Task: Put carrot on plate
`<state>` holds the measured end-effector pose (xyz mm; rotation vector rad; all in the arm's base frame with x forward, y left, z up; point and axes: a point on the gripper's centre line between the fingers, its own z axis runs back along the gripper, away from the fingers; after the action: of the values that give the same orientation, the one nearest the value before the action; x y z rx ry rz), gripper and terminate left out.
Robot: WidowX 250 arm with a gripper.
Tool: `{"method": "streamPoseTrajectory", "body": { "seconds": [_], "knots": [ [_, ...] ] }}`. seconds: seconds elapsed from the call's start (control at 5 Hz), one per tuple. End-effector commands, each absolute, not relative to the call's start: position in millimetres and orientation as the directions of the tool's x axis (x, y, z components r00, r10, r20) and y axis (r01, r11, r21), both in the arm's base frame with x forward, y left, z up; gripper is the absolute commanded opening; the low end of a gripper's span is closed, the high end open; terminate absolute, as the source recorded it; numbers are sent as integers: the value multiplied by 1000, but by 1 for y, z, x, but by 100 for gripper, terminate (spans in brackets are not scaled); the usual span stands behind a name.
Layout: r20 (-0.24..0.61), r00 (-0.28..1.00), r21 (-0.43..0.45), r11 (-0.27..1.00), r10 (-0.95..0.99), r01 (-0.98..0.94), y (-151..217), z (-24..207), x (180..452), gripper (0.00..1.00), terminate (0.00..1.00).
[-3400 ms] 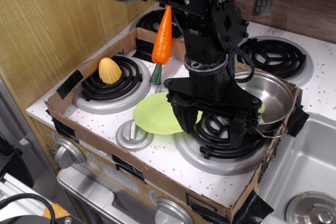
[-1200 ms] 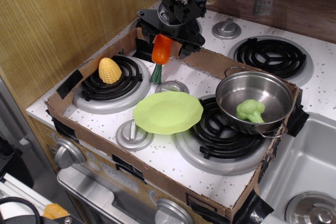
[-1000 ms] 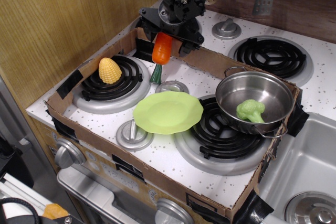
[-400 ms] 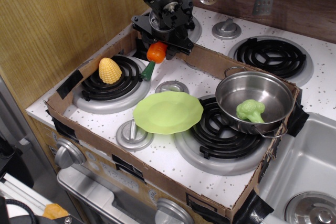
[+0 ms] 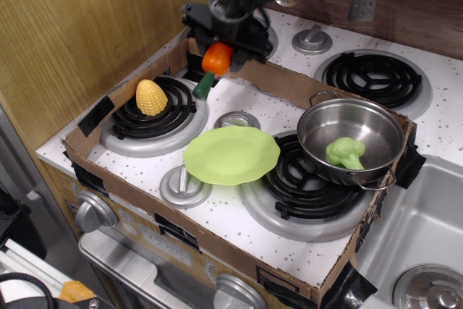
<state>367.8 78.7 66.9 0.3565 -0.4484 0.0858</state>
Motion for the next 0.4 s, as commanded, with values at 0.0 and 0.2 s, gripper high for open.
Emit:
{"method": "streamPoseTrajectory", "body": {
  "seconds": [0.0,0.2],
  "knots": [
    [342,921,205,942,186,-266,59,111,360,0,0],
    [226,942,195,936,246,-292,54,95,337,0,0]
  ]
}}
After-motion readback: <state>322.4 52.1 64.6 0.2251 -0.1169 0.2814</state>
